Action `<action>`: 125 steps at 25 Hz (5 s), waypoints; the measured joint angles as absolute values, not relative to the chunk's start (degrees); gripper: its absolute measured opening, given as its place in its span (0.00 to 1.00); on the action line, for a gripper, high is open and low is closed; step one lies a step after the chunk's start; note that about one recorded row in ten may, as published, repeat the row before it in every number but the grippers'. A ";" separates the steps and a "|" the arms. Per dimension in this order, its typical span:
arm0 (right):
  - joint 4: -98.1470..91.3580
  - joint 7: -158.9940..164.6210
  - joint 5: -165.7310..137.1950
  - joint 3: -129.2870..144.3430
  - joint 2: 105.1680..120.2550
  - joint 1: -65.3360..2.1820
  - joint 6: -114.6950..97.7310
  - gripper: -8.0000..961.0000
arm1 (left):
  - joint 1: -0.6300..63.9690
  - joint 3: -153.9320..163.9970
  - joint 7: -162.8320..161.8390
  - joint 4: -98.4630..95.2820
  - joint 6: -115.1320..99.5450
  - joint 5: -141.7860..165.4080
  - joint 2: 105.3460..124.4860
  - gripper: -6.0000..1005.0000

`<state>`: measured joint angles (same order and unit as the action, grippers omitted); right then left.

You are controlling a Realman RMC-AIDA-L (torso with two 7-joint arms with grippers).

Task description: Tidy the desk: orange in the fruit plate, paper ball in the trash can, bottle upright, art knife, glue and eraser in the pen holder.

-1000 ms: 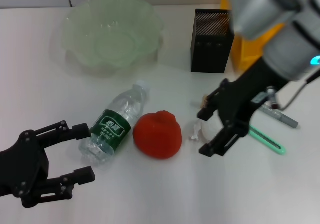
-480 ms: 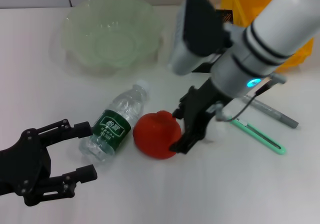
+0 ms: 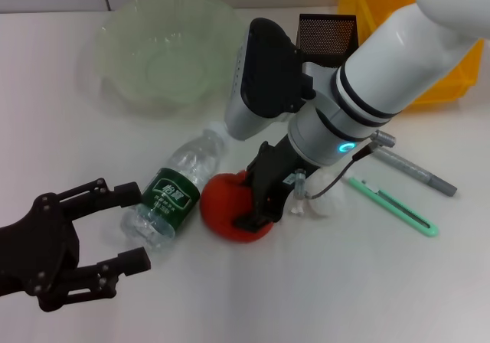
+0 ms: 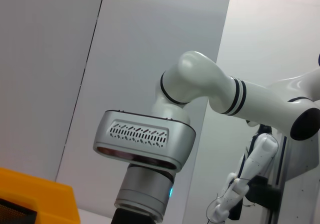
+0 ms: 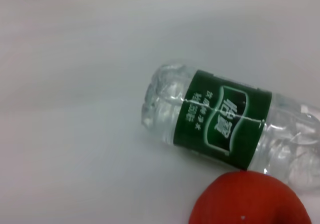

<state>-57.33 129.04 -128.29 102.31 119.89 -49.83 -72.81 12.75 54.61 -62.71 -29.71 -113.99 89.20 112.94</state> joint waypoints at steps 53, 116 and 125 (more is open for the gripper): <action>-35.13 114.36 -110.18 80.53 119.66 -60.98 -41.76 0.65 | 14.68 53.14 -61.60 -29.70 -112.45 89.21 114.65 0.80; -89.43 140.63 -162.94 62.06 119.10 -46.12 -88.27 0.61 | 14.42 53.23 -60.91 -29.52 -112.41 89.21 114.90 0.79; -62.23 144.24 -167.15 61.84 119.11 -48.34 -62.09 0.62 | 15.30 53.02 -61.19 -29.08 -112.41 89.21 114.96 0.79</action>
